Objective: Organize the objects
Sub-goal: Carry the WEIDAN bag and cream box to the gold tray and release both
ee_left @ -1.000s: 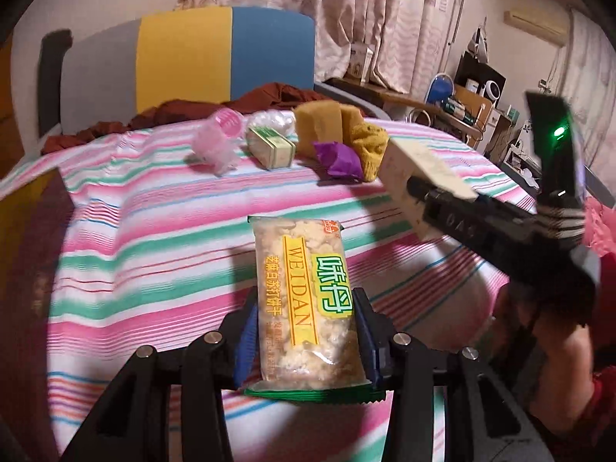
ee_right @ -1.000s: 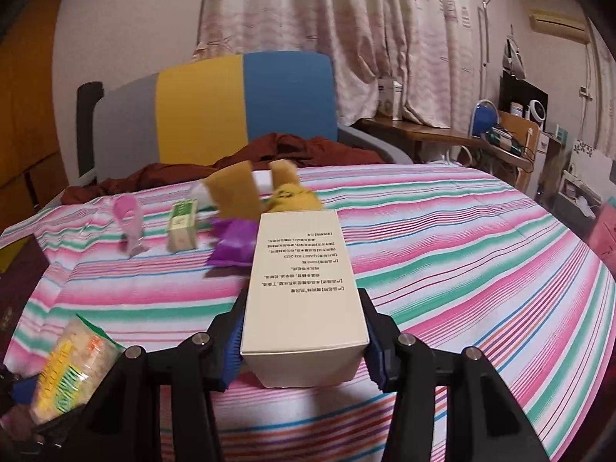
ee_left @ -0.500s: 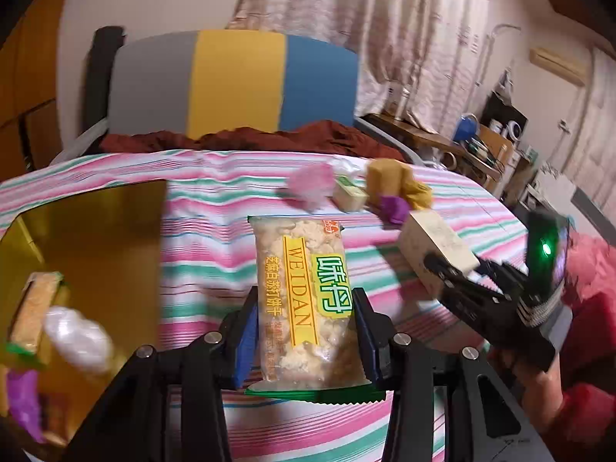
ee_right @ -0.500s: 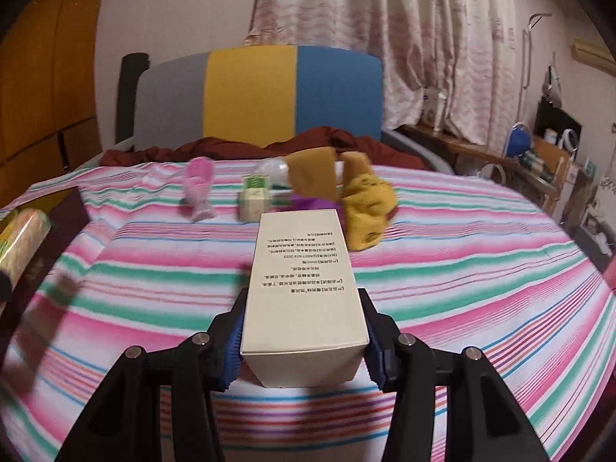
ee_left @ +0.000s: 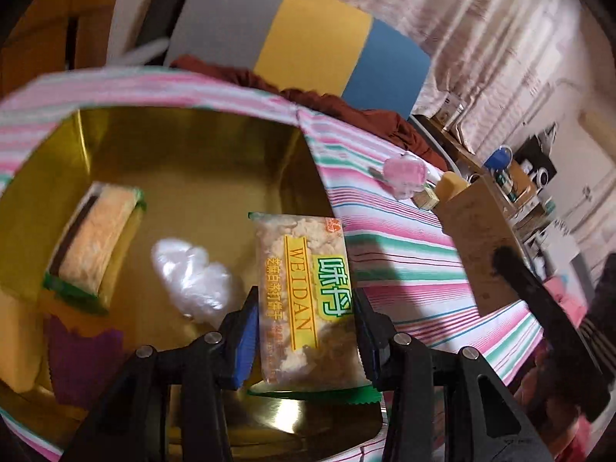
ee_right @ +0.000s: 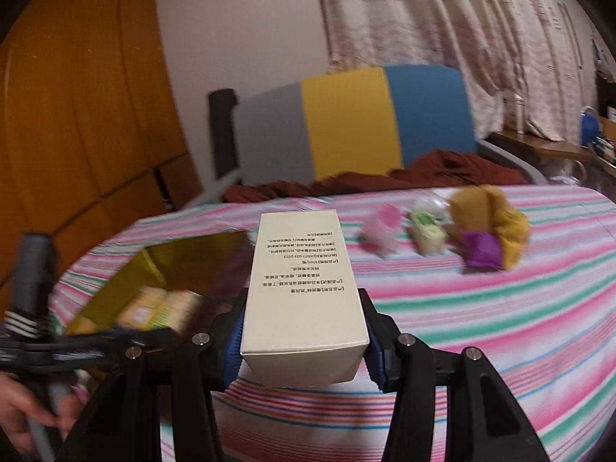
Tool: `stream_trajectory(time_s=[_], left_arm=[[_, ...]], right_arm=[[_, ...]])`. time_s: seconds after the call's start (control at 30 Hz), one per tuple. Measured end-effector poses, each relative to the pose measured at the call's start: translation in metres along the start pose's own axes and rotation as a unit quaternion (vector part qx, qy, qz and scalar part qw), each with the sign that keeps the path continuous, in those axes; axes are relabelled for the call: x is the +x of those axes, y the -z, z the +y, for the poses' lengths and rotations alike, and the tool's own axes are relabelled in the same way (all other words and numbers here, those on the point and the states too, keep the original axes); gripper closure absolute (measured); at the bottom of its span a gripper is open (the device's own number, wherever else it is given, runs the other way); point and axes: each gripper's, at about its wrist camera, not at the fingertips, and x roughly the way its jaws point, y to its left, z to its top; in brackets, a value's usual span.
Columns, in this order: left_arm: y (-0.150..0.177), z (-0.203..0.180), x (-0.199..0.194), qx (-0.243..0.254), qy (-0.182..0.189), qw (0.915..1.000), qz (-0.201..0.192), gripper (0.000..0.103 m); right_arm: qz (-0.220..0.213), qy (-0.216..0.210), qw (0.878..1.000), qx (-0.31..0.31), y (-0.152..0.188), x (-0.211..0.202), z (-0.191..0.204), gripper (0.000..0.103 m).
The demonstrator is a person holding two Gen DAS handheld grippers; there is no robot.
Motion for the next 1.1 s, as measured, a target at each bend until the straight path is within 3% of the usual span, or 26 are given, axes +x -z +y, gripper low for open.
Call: stream_trajectory(time_s=[0.13,0.2,0.27,0.3,0.47,0.57,0.77,1.1], left_arm=[[-0.003,0.017,0.004,-0.024,-0.009,0.9995,0.020,0.058],[-0.001,0.020,0.002,-0.018,-0.039,0.9990,0.015,0.052],[0.000,0.019,-0.005,-0.004,-0.062,0.9981,-0.003,0.027],[0.002,0.017,-0.011,0.004,-0.072,0.9972,-0.019,0.022],[0.008,0.014,-0.033,0.030,-0.129,0.9888,-0.068,0.017],[0.012,0.020,-0.051,0.007,-0.123,0.9876,-0.097,0.005],[0.016,0.041,-0.072,-0.053,-0.166,0.9769,-0.124,0.002],[0.025,0.052,-0.073,-0.069,-0.172,0.9769,-0.107,0.002]], right_arm=[[0.005,-0.033,0.999,0.003,-0.008,-0.001,0.024,0.052],[0.015,-0.048,0.999,0.005,-0.010,0.001,0.035,0.052],[0.026,-0.063,0.998,0.004,-0.010,0.006,0.045,0.052],[0.031,-0.067,0.997,0.002,-0.010,0.008,0.050,0.052],[0.058,-0.080,0.995,-0.015,-0.005,0.022,0.074,0.052],[0.077,-0.083,0.993,-0.021,-0.002,0.032,0.083,0.052],[0.100,-0.088,0.991,-0.020,-0.008,0.053,0.092,0.052],[0.133,-0.057,0.988,-0.047,-0.031,0.122,0.111,0.052]])
